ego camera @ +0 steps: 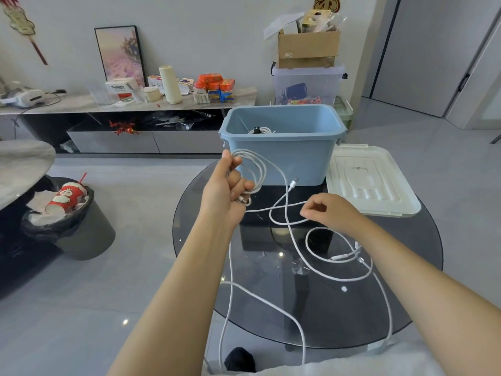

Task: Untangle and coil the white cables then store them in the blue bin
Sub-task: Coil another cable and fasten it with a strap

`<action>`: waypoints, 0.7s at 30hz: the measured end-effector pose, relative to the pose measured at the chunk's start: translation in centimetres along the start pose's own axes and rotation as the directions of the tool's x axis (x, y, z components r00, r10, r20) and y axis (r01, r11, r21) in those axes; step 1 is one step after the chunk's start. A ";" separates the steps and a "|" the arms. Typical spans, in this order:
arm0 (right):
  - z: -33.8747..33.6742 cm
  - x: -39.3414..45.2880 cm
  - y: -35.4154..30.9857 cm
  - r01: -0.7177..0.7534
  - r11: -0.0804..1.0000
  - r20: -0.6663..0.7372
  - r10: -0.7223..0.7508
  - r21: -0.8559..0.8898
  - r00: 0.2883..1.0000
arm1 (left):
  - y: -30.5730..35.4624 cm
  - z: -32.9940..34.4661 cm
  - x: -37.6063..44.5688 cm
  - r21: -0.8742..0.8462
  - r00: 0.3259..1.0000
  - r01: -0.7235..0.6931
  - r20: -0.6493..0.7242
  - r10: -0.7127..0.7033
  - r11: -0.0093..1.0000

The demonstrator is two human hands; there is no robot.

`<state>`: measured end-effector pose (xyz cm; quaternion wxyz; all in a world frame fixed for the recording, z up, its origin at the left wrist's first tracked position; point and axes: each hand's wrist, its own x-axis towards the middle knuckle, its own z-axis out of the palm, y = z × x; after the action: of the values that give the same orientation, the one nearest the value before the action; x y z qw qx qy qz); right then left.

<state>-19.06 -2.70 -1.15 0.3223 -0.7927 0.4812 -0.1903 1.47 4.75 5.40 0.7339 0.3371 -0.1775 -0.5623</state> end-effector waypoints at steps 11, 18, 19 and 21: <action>-0.3 0.7 -3.7 -0.062 0.968 0.402 -0.041 0.241 0.915 | 0.0 0.5 -0.1 -0.003 1.000 0.017 0.022 -0.017 1.000; -2.3 0.0 -3.0 -0.142 0.822 0.485 -0.178 0.552 0.856 | 0.3 0.3 -0.4 -0.037 1.000 0.020 -0.010 -0.020 0.999; -2.3 0.0 -2.8 -0.159 0.797 0.480 -0.179 0.582 0.859 | 0.4 0.3 -0.5 -0.066 0.999 0.026 -0.017 -0.027 0.997; -2.0 -0.1 -3.0 -0.222 0.751 0.464 -0.126 0.622 0.877 | 0.5 0.1 -0.5 -0.161 0.999 0.040 -0.027 -0.045 0.986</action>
<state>-18.43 -2.27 2.35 0.6936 -0.6362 0.3090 -0.1368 1.58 5.22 5.90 0.7492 0.2890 -0.1133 -0.5851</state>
